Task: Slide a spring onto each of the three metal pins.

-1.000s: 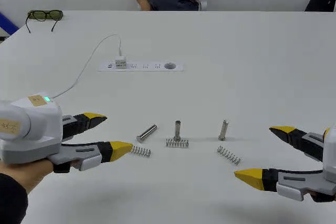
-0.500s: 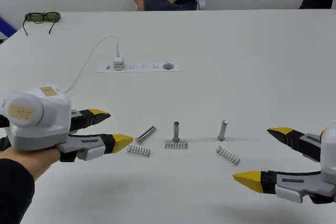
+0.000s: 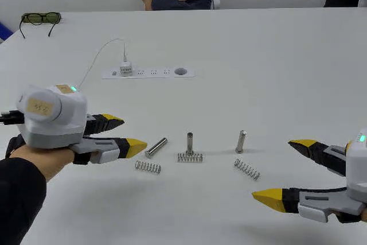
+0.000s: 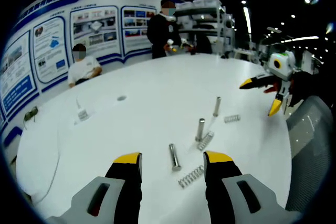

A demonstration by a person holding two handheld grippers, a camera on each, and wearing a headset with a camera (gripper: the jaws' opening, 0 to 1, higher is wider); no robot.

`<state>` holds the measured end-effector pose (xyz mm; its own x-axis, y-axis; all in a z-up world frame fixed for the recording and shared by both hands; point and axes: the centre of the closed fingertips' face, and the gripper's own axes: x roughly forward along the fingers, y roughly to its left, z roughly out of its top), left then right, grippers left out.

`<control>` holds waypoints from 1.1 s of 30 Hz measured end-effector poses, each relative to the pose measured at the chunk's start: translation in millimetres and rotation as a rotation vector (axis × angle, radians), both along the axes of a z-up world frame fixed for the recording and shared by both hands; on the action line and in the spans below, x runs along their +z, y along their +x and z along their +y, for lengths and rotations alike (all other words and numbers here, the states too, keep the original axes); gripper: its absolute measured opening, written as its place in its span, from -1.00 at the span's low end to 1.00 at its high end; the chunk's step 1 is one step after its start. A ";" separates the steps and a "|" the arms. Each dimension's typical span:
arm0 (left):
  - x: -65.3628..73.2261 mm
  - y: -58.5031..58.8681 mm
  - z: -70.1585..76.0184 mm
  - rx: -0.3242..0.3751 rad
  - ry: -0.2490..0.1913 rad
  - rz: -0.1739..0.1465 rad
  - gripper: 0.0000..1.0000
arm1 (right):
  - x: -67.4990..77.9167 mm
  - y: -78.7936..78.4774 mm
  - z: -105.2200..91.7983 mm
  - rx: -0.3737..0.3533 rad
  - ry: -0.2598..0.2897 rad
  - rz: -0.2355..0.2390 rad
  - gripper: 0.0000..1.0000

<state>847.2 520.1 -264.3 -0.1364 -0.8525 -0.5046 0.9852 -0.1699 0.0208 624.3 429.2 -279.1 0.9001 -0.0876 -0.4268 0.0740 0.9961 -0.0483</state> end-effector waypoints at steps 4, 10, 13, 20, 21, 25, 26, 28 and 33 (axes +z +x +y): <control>-0.7 2.2 -5.0 -0.001 0.011 -0.003 -0.06 | -0.6 -0.3 0.2 -0.001 0.001 0.002 0.66; -5.3 1.9 -11.7 -0.008 0.036 -0.008 -0.09 | -1.5 -1.3 0.0 -0.002 -0.002 0.006 0.66; -10.3 1.3 -14.3 -0.014 0.057 -0.010 -0.10 | -1.4 -1.5 0.3 -0.003 -0.004 0.006 0.66; -14.9 0.6 -21.7 -0.017 0.081 -0.006 -0.12 | -2.2 -1.6 0.6 -0.004 -0.004 0.010 0.66; -15.6 0.5 -23.1 -0.019 0.085 -0.007 -0.13 | -2.5 -1.5 0.9 -0.004 -0.004 0.011 0.66; -20.4 1.8 -26.9 -0.019 0.104 -0.010 -0.16 | -3.2 -1.4 1.4 -0.003 -0.002 0.012 0.66; -22.1 2.3 -27.9 -0.017 0.112 -0.010 -0.19 | -3.5 -1.3 1.4 -0.003 -0.002 0.013 0.66; -23.7 2.7 -30.7 -0.016 0.118 -0.014 -0.20 | -3.7 -1.4 1.7 -0.003 -0.001 0.014 0.66; -25.0 -0.1 -38.5 -0.022 0.131 -0.015 -0.20 | -5.3 -1.4 2.8 0.001 0.003 0.019 0.66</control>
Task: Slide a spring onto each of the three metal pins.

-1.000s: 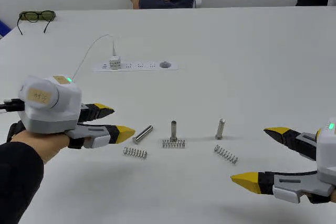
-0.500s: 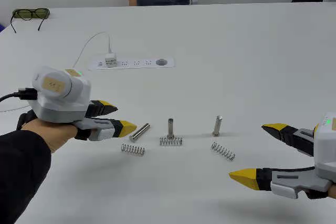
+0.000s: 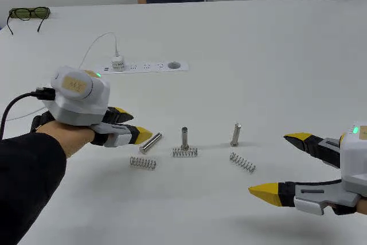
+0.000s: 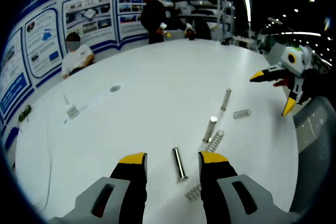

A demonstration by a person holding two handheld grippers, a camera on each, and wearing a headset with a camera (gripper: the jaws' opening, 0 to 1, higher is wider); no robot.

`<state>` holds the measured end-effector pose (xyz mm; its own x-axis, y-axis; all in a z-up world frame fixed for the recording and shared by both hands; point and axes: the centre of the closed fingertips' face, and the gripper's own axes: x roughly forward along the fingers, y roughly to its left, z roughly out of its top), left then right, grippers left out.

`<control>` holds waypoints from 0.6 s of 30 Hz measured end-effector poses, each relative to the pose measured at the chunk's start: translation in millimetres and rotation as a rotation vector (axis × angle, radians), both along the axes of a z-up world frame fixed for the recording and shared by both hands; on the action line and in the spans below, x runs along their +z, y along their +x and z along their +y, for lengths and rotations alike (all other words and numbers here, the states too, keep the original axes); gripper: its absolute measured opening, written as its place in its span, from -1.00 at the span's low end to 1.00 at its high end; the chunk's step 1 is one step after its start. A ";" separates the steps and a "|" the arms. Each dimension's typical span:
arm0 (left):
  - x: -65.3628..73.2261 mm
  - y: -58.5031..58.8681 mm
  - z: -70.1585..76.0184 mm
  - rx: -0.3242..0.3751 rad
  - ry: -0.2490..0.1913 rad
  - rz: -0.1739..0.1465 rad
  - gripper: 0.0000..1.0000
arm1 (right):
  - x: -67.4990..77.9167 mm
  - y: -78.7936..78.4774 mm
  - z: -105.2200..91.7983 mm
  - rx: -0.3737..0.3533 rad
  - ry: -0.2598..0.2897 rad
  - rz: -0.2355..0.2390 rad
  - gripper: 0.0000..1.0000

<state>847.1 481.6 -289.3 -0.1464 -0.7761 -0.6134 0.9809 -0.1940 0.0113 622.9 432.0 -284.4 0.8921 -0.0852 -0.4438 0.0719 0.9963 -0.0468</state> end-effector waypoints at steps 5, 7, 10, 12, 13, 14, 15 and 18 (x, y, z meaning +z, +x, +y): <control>-6.9 -0.9 -4.5 -0.006 0.030 -0.015 -0.20 | 0.1 -0.1 -0.5 -0.001 0.000 -0.002 0.66; -9.0 -1.6 -6.5 -0.008 0.041 -0.020 -0.22 | 0.2 -0.5 -0.9 -0.002 0.000 -0.004 0.66; -12.1 -2.9 -8.7 -0.012 0.058 -0.032 -0.24 | 0.0 -1.3 -1.4 -0.005 0.002 -0.004 0.66; -15.2 -3.9 -9.7 -0.016 0.071 -0.039 -0.25 | -0.9 -1.8 -1.7 -0.005 0.004 -0.003 0.66; -16.9 -4.2 -10.0 -0.019 0.080 -0.044 -0.25 | -1.3 -2.0 -1.8 -0.004 0.004 -0.002 0.66; -17.8 -4.3 -10.4 -0.020 0.084 -0.047 -0.26 | -1.3 -2.0 -1.6 -0.004 0.004 -0.002 0.66; -18.6 -4.2 -10.8 -0.019 0.089 -0.050 -0.27 | -1.3 -2.0 -1.5 -0.004 0.004 -0.002 0.66; -21.1 -5.0 -13.0 -0.022 0.102 -0.054 -0.30 | -1.6 -1.9 -1.6 -0.004 0.005 -0.002 0.66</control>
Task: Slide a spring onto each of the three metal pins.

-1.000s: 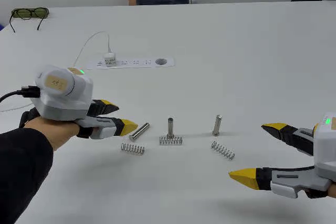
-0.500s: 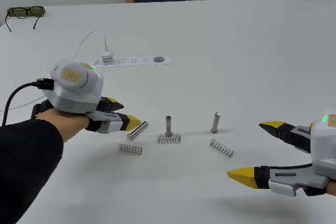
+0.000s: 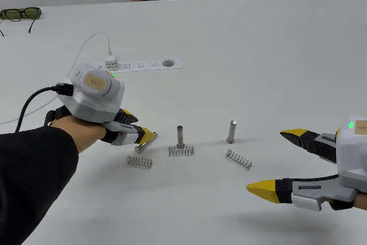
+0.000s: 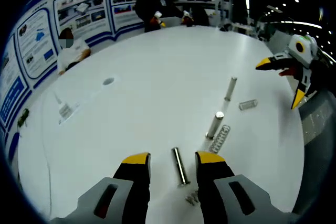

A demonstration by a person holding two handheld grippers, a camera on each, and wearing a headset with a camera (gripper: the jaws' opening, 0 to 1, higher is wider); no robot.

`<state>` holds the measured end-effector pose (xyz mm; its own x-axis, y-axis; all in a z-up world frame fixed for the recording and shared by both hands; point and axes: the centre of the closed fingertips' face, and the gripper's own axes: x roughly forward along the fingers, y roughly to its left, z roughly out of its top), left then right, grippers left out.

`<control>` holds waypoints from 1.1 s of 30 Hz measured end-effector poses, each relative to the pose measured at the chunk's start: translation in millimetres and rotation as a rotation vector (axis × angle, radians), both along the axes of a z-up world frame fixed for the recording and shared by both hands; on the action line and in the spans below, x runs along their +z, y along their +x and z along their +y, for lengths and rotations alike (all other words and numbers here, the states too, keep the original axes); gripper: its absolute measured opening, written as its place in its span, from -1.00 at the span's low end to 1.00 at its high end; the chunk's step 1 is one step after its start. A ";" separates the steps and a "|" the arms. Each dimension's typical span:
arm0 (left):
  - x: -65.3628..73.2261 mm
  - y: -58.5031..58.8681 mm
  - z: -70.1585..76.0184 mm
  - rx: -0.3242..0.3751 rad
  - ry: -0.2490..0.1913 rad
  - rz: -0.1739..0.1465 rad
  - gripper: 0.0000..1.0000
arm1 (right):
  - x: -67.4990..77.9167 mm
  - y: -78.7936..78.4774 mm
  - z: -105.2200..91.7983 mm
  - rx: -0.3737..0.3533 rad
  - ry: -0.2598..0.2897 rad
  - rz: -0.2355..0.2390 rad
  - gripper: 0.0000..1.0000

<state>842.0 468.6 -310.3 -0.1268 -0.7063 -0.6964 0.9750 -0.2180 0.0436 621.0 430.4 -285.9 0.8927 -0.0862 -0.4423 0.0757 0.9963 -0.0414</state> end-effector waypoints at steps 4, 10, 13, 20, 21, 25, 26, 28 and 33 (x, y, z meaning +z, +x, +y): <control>-4.1 -0.5 -2.0 0.000 0.015 -0.010 -0.33 | -0.8 0.0 0.3 0.000 0.003 0.002 0.66; -11.9 -0.9 -4.9 0.002 0.042 -0.026 -0.42 | 0.5 -0.1 -1.3 -0.006 0.006 -0.005 0.66; -13.0 -1.1 -7.5 0.006 0.049 -0.033 -0.46 | 0.0 -0.7 -2.2 -0.008 0.008 -0.006 0.66; -17.9 -3.0 -13.3 -0.003 0.081 -0.059 -0.52 | 0.4 -0.8 -3.6 -0.015 0.014 -0.010 0.65; -18.4 -3.0 -13.6 -0.002 0.086 -0.062 -0.52 | 0.2 -0.8 -3.6 -0.015 0.015 -0.009 0.65; -21.1 -3.6 -14.2 0.001 0.103 -0.069 -0.57 | -0.7 -0.5 -3.9 -0.015 0.015 -0.006 0.65; -21.7 -3.7 -13.9 -0.001 0.108 -0.074 -0.60 | -0.6 -0.4 -3.7 -0.015 0.015 -0.006 0.65; -23.0 -4.2 -13.4 -0.003 0.116 -0.081 -0.63 | -0.6 -0.3 -4.1 -0.016 0.015 -0.007 0.65; -23.7 -2.8 -14.1 0.014 0.130 -0.076 -0.67 | -2.0 -0.8 -5.1 -0.018 0.015 -0.003 0.65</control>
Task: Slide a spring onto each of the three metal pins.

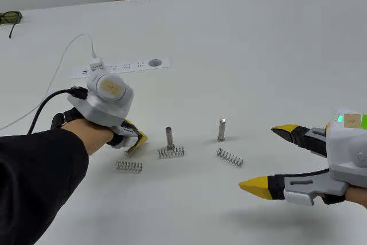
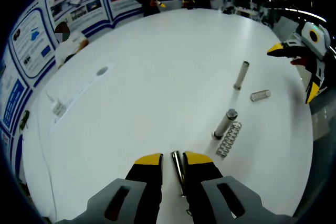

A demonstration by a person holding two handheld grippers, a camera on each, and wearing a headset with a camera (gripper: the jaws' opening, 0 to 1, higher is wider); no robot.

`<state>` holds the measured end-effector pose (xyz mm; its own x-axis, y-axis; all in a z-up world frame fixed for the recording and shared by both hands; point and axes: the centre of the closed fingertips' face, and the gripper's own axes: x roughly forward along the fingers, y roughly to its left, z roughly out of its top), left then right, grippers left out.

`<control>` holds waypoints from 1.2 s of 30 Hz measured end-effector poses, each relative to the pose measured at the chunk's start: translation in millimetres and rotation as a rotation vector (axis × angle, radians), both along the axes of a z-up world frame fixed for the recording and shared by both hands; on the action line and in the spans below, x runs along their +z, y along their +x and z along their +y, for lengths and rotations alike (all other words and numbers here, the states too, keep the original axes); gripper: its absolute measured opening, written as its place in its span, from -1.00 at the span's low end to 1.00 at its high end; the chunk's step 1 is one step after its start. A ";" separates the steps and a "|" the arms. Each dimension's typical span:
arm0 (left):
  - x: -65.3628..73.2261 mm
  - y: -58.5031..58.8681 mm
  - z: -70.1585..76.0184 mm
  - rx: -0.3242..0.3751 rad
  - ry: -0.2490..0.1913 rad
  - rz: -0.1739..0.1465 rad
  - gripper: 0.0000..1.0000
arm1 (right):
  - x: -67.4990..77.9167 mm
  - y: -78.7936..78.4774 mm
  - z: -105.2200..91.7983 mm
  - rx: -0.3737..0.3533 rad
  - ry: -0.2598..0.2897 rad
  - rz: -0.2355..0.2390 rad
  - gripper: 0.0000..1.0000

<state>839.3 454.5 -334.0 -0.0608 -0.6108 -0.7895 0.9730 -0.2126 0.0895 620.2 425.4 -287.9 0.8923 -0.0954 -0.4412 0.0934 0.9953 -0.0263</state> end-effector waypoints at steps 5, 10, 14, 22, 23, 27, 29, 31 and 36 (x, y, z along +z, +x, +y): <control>-2.4 -0.4 -0.6 0.010 0.022 -0.004 -0.71 | 0.9 -0.2 -0.3 -0.003 -0.002 -0.003 0.65; -5.0 -1.0 -1.6 0.025 0.042 -0.003 -0.76 | -0.4 -0.9 -0.6 -0.003 -0.002 0.001 0.65; -8.7 -1.8 -1.3 0.026 0.064 -0.012 -0.78 | -0.2 -0.8 -1.5 -0.006 -0.001 -0.002 0.65; -13.5 -2.0 0.2 0.034 0.088 -0.010 -0.80 | -1.1 -1.1 -2.2 -0.009 0.002 0.000 0.65; -14.0 -1.9 0.3 0.038 0.090 -0.008 -0.80 | -1.1 -1.1 -2.2 -0.009 0.002 0.000 0.65; -14.3 -1.6 -0.1 0.047 0.093 -0.002 -0.80 | -2.3 -1.5 -2.0 -0.008 0.003 0.004 0.65; -14.5 -1.5 -0.3 0.048 0.096 -0.001 -0.80 | -2.5 -1.6 -1.8 -0.007 0.003 0.005 0.65; -14.6 -1.7 -0.2 0.051 0.099 0.001 -0.80 | -2.7 -1.7 -1.5 -0.007 0.004 0.006 0.65; -14.9 -1.2 -0.5 0.070 0.109 0.009 -0.81 | -3.2 -1.8 -1.4 -0.006 0.004 0.009 0.64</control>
